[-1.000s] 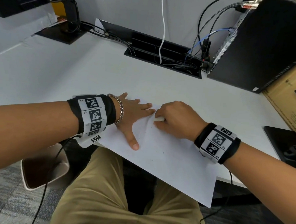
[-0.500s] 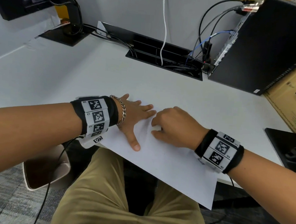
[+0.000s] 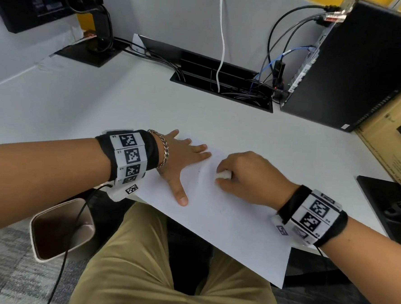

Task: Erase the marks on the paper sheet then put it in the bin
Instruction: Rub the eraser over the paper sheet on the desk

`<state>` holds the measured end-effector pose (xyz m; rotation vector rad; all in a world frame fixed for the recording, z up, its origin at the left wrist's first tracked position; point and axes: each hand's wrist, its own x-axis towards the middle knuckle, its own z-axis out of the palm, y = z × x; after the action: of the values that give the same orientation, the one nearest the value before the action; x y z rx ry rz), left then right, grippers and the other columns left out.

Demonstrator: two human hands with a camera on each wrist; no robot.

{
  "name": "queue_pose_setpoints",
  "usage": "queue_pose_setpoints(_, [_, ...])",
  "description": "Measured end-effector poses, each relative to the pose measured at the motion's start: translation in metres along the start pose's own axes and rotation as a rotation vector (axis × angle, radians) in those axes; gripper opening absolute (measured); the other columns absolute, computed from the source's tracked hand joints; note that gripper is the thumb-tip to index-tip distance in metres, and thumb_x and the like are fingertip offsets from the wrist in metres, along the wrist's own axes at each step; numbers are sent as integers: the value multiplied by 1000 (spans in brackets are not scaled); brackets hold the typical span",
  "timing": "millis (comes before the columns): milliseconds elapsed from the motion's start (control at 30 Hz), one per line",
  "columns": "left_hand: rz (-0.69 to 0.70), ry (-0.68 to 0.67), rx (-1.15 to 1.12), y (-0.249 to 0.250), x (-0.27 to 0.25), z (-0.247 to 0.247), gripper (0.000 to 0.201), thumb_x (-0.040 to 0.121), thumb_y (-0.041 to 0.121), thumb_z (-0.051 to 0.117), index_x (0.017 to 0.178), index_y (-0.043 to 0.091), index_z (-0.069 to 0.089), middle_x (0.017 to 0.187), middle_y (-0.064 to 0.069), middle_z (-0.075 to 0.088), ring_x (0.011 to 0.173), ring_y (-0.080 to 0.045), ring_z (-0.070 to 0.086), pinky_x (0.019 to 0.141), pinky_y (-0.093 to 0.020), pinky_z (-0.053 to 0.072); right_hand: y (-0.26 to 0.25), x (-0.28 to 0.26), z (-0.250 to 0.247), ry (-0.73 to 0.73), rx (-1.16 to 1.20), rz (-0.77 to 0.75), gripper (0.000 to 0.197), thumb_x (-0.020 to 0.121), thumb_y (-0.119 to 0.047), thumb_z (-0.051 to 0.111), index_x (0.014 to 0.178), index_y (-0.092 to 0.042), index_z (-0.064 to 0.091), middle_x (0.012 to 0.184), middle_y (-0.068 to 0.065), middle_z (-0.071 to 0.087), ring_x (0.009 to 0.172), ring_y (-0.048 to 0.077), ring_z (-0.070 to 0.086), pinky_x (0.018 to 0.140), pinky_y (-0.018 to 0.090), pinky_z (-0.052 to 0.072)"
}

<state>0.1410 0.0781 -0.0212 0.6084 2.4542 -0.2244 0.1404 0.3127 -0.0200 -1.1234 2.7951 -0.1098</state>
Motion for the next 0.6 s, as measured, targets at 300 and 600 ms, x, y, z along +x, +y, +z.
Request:
queue_pose_setpoints(300, [1,73,130,-28,1,-14,158,56,91,75,159,36,-31,172,7,-26,160,-30,-17,125,-62,-13,41,-44,-9,-45,90,107,21,91,-45,67,106,-32,75,94,-20,67,83,1,59,80,30,54])
queue_pose_setpoints(600, [-140,40,209,-57,-2,-29,145,65,82,78,162,41,-22,171,3,-29,160,-36,-12,127,-61,-4,-7,-70,18,-35,229,39,27,95,-51,62,112,-33,72,95,-15,67,83,2,61,80,23,52])
